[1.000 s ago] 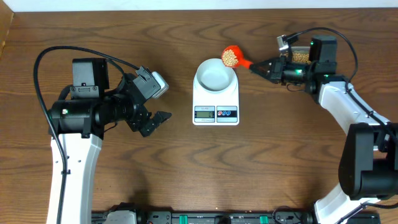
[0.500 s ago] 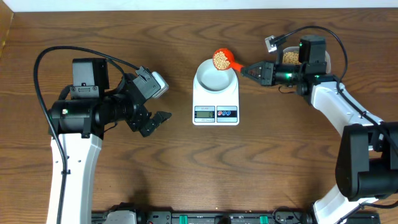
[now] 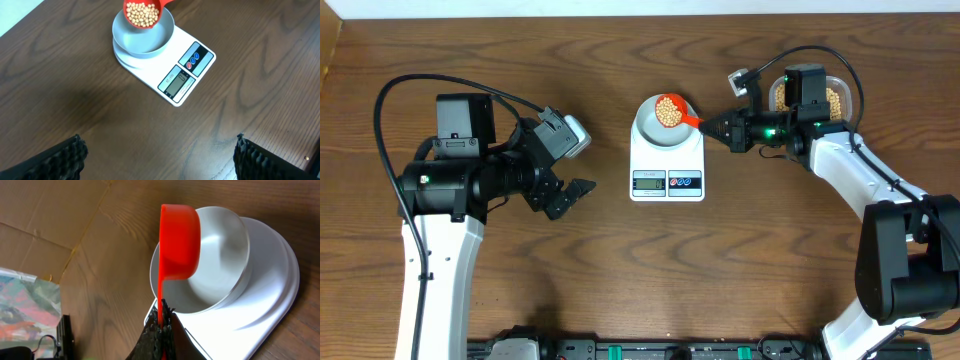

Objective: Scoop item into bowl and weigh 50g on scale
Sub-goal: 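Tip the red scoop with the right gripper to pour soybeans into bowl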

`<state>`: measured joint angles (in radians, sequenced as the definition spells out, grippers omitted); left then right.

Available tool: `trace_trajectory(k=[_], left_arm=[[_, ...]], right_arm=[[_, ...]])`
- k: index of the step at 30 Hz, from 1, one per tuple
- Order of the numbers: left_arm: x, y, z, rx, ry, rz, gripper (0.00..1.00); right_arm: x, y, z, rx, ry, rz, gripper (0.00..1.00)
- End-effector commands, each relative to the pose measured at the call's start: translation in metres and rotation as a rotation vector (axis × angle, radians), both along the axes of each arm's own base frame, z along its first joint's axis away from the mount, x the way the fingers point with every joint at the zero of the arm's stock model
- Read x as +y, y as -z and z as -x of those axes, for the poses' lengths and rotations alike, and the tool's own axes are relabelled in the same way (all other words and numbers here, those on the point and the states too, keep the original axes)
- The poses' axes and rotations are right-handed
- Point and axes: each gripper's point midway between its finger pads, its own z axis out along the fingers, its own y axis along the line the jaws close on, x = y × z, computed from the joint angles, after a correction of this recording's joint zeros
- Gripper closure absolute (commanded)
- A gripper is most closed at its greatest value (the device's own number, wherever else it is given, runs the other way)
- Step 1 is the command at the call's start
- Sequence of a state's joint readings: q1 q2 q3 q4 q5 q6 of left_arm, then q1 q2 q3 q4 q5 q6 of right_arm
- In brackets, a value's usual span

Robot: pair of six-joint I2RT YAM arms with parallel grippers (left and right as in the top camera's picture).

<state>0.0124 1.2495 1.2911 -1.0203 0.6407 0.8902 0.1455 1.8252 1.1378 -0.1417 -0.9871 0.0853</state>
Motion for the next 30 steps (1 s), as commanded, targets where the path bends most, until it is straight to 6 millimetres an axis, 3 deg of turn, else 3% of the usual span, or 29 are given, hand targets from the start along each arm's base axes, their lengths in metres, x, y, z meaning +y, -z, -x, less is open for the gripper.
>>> trace_trajectory(k=[1, 6, 12, 30], left_arm=[[0.002, -0.004, -0.003, -0.005, -0.013, -0.001, 0.04], [0.002, -0.003, -0.003, -0.005, -0.013, -0.001, 0.04], [0.002, -0.003, -0.003, -0.005, -0.013, -0.001, 0.04], [0.002, -0.003, -0.003, -0.005, -0.013, -0.001, 0.04]], right_arm=[[0.003, 0.0, 0.001, -0.058, -0.039, 0.013, 0.99], [0.004, 0.001, 0.002, -0.128, -0.075, 0.035, 0.99], [-0.006, 0.018, -0.013, -0.19, -0.01, 0.18, 0.99], [0.002, 0.011, -0.016, -0.339, -0.074, 0.205, 0.99]])
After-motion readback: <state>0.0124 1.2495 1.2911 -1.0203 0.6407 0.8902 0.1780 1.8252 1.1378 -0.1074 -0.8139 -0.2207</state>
